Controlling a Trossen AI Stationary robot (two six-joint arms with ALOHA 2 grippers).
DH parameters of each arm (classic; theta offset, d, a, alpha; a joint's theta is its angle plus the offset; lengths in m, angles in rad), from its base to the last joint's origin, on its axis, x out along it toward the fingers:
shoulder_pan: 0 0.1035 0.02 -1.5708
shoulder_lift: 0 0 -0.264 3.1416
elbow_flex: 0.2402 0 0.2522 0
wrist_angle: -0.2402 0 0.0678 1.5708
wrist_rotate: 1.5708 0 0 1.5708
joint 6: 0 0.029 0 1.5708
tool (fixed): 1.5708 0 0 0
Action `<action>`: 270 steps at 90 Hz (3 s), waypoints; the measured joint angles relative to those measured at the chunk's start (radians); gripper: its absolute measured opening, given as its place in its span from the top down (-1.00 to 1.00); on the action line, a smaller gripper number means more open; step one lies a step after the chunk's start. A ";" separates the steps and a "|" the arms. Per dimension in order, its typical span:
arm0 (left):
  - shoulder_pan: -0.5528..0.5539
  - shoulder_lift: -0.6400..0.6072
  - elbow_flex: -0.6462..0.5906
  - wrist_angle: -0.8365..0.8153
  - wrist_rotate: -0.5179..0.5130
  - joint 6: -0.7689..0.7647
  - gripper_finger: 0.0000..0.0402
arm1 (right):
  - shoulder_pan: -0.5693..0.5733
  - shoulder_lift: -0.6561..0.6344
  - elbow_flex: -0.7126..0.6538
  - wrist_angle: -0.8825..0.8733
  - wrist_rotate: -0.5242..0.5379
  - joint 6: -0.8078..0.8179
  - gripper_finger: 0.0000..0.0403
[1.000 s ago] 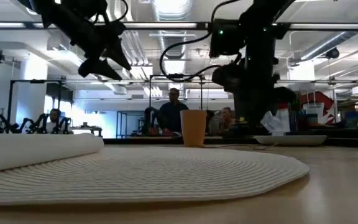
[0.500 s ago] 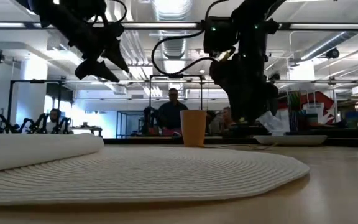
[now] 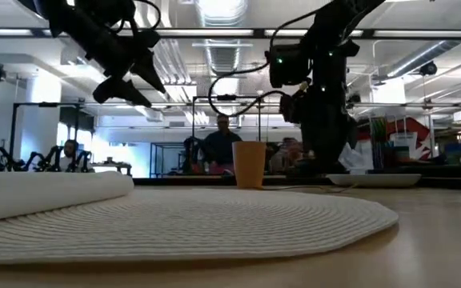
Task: Set table place
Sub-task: Put the gold fork on the white mat
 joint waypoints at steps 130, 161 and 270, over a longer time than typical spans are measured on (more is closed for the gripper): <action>-0.001 -0.001 0.000 -0.016 -0.001 -0.080 -0.08 | 0.013 0.034 -0.065 0.126 -0.083 0.088 -0.18; -0.005 -0.001 0.000 -0.032 0.000 -0.097 -0.08 | 0.018 0.116 -0.051 0.127 -0.077 0.088 -0.09; -0.005 -0.001 -0.001 -0.035 -0.030 -0.026 -0.08 | 0.018 0.088 -0.009 -0.061 -0.082 0.058 1.00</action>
